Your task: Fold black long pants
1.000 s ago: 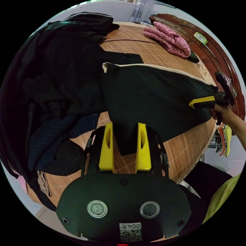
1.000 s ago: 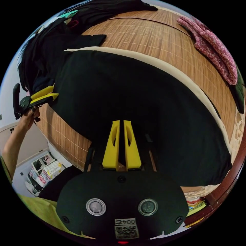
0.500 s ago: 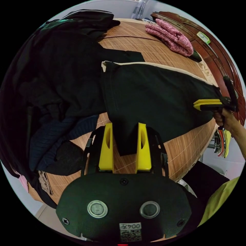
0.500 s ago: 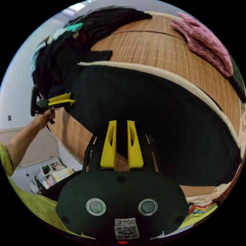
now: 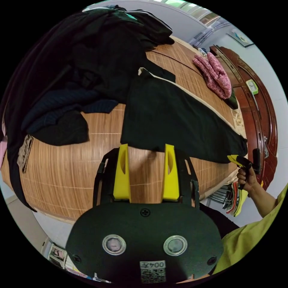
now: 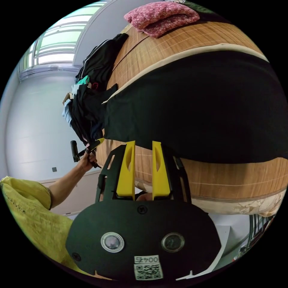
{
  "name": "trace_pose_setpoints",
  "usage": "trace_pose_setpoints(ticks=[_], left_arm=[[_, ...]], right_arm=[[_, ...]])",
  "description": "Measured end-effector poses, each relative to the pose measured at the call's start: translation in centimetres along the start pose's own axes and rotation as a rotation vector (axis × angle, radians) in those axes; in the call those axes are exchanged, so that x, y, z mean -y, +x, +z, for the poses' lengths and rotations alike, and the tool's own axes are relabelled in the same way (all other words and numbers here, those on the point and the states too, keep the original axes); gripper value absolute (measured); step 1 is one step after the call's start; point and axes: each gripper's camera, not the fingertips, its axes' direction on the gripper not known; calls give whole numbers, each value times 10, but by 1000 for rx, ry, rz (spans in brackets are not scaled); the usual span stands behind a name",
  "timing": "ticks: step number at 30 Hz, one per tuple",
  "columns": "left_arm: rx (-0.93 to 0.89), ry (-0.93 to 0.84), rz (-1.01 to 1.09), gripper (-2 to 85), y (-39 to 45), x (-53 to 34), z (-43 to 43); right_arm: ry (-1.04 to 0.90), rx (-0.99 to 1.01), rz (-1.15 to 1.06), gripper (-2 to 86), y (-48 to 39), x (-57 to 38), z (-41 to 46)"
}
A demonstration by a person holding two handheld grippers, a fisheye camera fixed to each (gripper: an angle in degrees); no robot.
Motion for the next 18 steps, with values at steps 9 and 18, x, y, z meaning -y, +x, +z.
trace_pose_setpoints(ticks=[9,18], left_arm=[[-41,50,-186,170,-6,-14,12],[46,104,-85,183,-13,-23,9]], right_arm=[[44,-18,-41,86,-4,-3,-15],[-35,-104,-365,93,-99,51,36]])
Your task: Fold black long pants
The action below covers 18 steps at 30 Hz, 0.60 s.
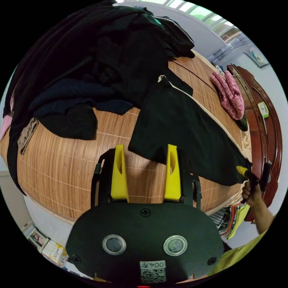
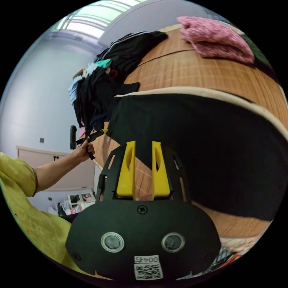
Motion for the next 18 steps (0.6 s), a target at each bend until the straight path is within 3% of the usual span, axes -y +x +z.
trace_pose_setpoints(ticks=[9,18], left_arm=[[-11,-67,248,185,7,-6,6],[-85,-58,197,172,1,-17,3]], right_arm=[[-17,-95,-371,112,-104,139,68],[-211,-164,-624,102,-180,223,140]])
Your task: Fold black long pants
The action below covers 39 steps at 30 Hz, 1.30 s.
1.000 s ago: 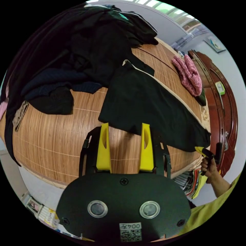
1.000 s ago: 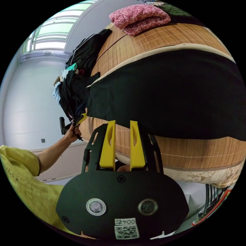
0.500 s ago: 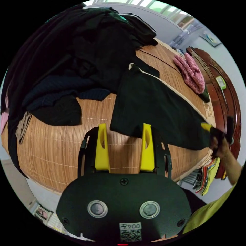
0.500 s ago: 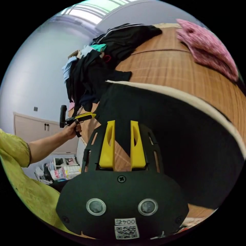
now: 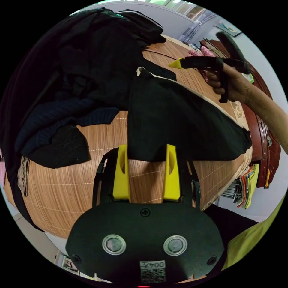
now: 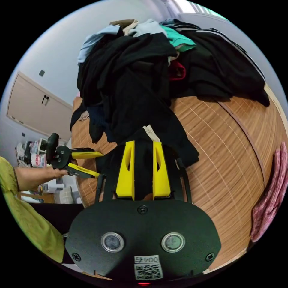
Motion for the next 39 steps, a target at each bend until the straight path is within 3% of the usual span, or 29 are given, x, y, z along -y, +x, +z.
trace_pose_setpoints(ticks=[6,15,17,23,30,39], left_arm=[[-26,19,30,176,9,-10,-5],[-8,12,107,179,36,-19,-13],[-16,27,88,177,38,-20,-17],[-10,64,98,178,56,-20,-26],[62,45,223,202,97,-10,-29],[-18,76,404,246,146,15,-49]], right_arm=[[-154,-46,-138,127,-15,40,21],[-271,-117,-217,91,-36,61,28],[-267,-114,-214,41,-41,59,21],[-104,-8,-220,5,-61,30,-43],[-7,64,-307,-6,-91,-20,-117],[33,108,-428,-6,-130,-91,-192]])
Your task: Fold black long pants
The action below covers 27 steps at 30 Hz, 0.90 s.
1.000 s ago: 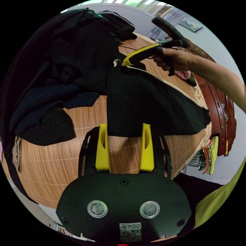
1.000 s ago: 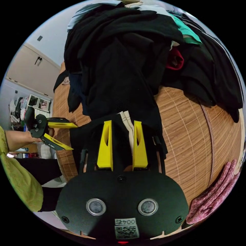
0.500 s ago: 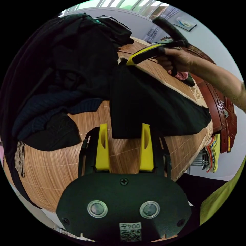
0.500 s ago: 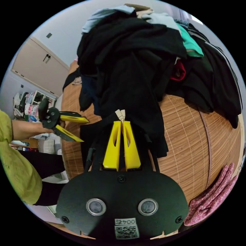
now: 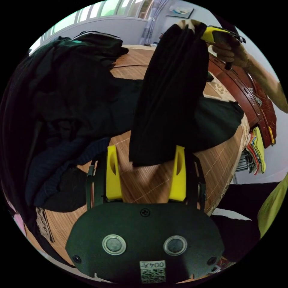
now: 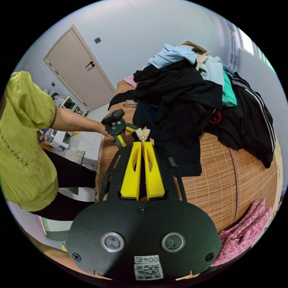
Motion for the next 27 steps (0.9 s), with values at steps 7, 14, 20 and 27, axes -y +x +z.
trace_pose_setpoints(ticks=[7,14,20,27], left_arm=[[-144,-36,191,188,44,56,-17],[-171,-32,167,21,94,107,-53],[-180,-20,213,19,180,173,-102],[-513,113,168,39,321,291,-130]], right_arm=[[46,-1,-21,-8,-45,-51,-56],[124,-88,117,-7,-81,-131,-121],[214,-185,361,-7,-92,-224,-189],[303,-266,509,-3,-108,-333,-284]])
